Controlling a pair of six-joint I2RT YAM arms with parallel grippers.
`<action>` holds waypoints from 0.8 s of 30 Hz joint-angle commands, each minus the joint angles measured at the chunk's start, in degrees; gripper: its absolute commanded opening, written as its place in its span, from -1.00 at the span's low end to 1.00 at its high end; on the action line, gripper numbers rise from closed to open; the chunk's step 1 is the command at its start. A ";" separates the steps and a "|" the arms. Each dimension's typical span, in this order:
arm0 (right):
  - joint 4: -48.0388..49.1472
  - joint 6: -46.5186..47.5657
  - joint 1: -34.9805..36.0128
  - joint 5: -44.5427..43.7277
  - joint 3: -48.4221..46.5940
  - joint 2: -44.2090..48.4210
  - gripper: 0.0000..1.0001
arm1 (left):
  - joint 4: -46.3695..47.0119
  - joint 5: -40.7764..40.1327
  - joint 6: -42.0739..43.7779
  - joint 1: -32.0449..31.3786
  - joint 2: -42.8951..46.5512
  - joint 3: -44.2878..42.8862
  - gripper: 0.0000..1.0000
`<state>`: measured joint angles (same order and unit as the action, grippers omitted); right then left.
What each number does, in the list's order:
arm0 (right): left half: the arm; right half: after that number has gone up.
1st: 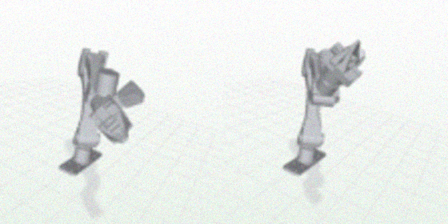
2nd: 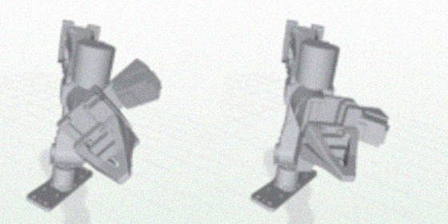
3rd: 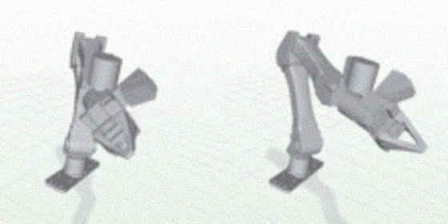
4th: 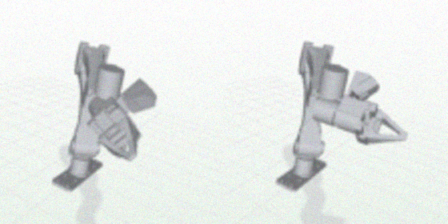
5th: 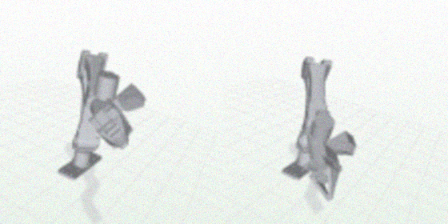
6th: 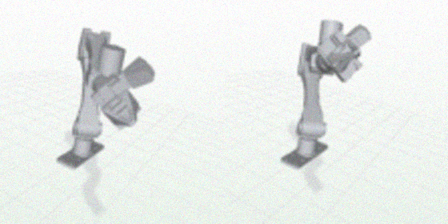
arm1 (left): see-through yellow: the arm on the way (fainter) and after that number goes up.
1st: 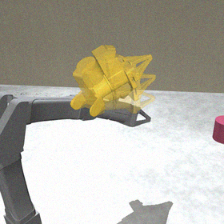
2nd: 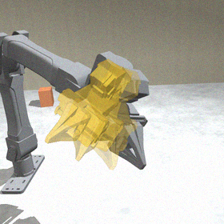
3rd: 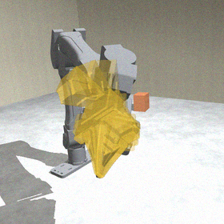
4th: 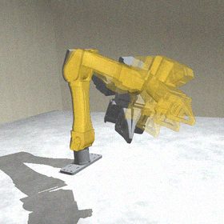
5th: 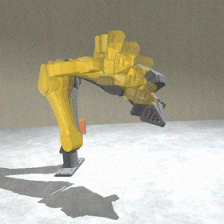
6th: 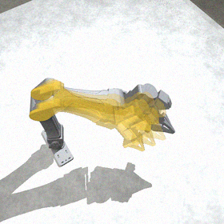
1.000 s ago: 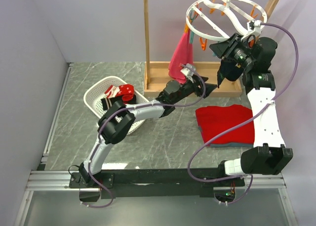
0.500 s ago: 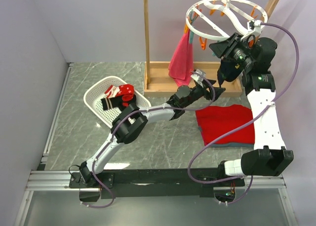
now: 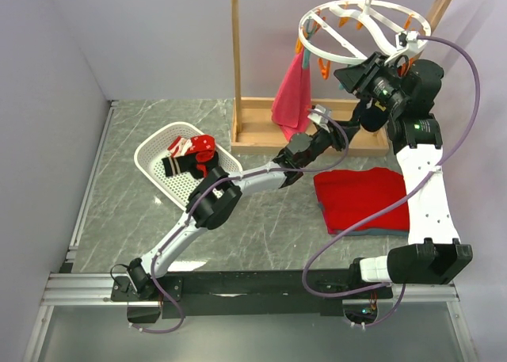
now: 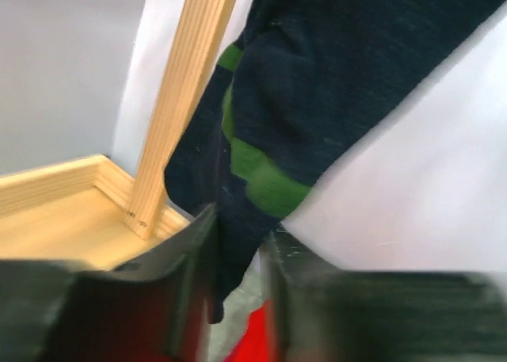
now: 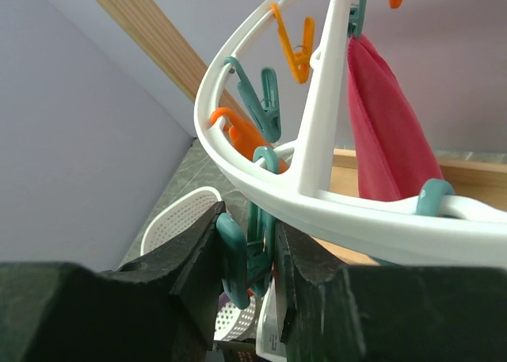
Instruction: Remove the socks clipped to the hanger
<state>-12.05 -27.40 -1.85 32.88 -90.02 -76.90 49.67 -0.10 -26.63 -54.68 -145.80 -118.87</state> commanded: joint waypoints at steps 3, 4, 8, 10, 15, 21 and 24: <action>-3.85 0.33 1.58 3.77 -2.09 3.69 -0.95 | -0.36 1.85 0.79 -0.08 4.54 0.39 -0.83; -4.03 0.33 1.58 3.77 -2.27 3.60 -0.91 | -2.10 2.03 0.71 -0.08 5.25 0.57 -0.91; -4.82 0.42 1.58 3.42 -2.62 3.69 -0.74 | -3.09 3.87 -1.13 -0.08 10.08 6.43 -0.98; -5.61 0.59 1.58 3.07 -2.97 3.69 -0.54 | -3.52 5.62 -1.67 -0.08 13.51 8.91 -0.98; -9.12 1.99 1.58 2.45 -5.34 2.29 -0.25 | -10.98 8.88 -2.29 -0.08 20.89 13.93 -0.98; -17.56 6.21 1.58 -1.32 -10.70 1.49 0.25 | -15.31 17.84 -2.98 0.53 27.57 18.58 -0.98; -17.83 6.04 1.58 -2.21 -9.92 2.63 0.33 | -16.00 21.80 -4.92 1.32 30.39 21.66 -0.98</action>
<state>-26.17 -23.00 -0.49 32.25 -98.59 -76.12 35.33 13.69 -28.95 -54.28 -120.66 -100.51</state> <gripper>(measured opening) 0.644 0.027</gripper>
